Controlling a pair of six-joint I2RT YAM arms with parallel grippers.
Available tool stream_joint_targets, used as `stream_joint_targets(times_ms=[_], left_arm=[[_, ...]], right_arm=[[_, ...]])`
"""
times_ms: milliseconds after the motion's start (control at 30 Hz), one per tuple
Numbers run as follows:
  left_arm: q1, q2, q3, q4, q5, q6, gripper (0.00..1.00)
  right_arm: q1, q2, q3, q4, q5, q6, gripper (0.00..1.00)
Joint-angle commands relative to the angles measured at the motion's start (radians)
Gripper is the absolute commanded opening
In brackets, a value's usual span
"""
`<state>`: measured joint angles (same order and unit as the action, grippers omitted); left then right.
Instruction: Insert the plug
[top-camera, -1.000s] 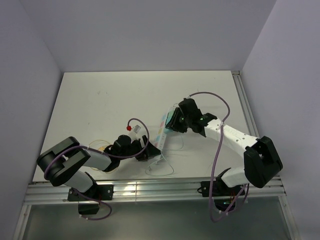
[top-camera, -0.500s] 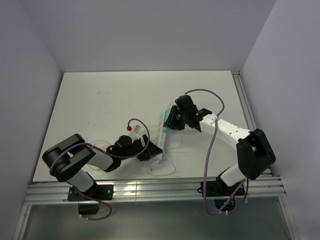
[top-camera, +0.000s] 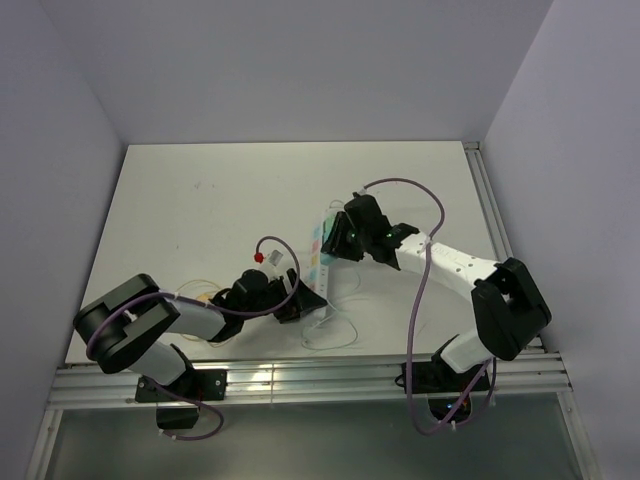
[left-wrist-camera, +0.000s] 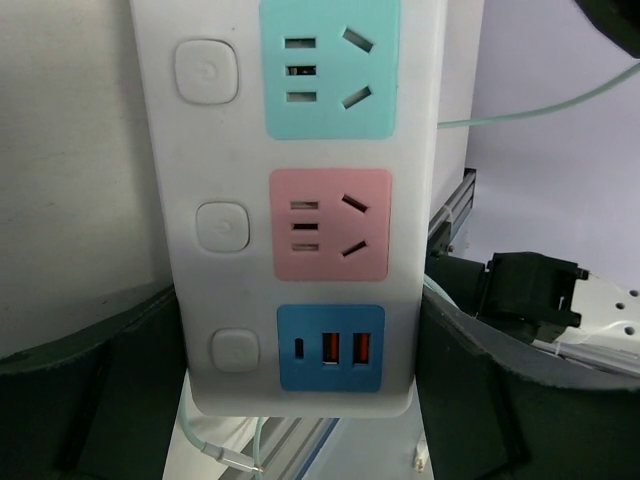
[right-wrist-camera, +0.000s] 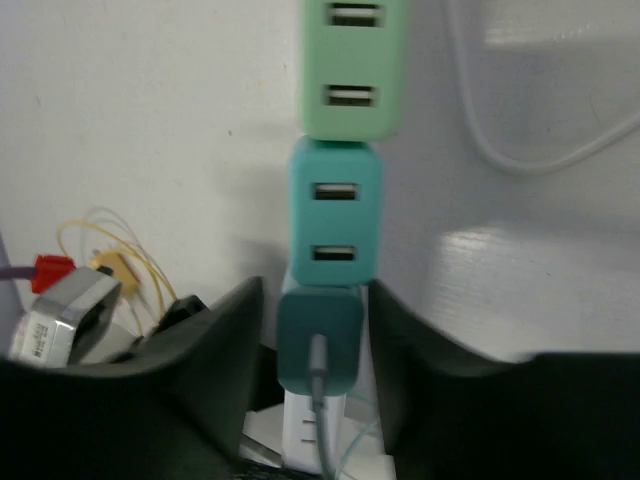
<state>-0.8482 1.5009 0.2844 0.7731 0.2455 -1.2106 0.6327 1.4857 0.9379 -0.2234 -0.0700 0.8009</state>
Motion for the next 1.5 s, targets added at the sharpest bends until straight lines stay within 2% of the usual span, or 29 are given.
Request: stream_joint_targets(times_ms=[0, 67, 133, 167, 367, 533, 667, 833, 1067, 1467], left_arm=[[-0.04, -0.017, 0.03, -0.167, 0.029, 0.149, 0.0], [-0.038, -0.021, 0.045, -0.213, 0.017, 0.149, 0.0], [-0.035, -0.03, 0.053, -0.23, 0.006, 0.151, 0.0], [-0.032, -0.031, 0.056, -0.241, 0.005, 0.149, 0.0], [-0.026, -0.065, 0.075, -0.296, -0.026, 0.155, 0.0], [-0.006, -0.103, 0.124, -0.447, -0.078, 0.203, 0.0], [0.024, -0.14, 0.16, -0.555, -0.135, 0.246, 0.0], [0.075, -0.136, 0.274, -0.743, -0.187, 0.331, 0.0], [0.101, 0.005, 0.469, -0.96, -0.396, 0.443, 0.0], [0.14, 0.335, 0.795, -1.127, -0.618, 0.572, 0.0]], right_arm=[[0.025, -0.039, 0.051, -0.062, 0.001, -0.055, 0.58], [0.024, -0.063, 0.061, -0.089, 0.006, -0.06, 0.73], [0.022, -0.085, 0.058, -0.099, 0.003, -0.065, 0.96], [0.022, -0.112, 0.05, -0.094, -0.004, -0.065, 1.0], [0.019, -0.285, -0.031, -0.143, 0.045, -0.063, 1.0], [0.009, -0.479, -0.112, -0.247, 0.137, -0.066, 1.0], [-0.005, -0.663, -0.142, -0.404, 0.237, -0.069, 1.0], [-0.007, -0.878, -0.2, -0.476, 0.219, -0.036, 1.0], [-0.008, -1.035, -0.267, -0.534, 0.161, 0.003, 1.0], [-0.007, -1.174, -0.297, -0.614, 0.139, 0.024, 1.0]])
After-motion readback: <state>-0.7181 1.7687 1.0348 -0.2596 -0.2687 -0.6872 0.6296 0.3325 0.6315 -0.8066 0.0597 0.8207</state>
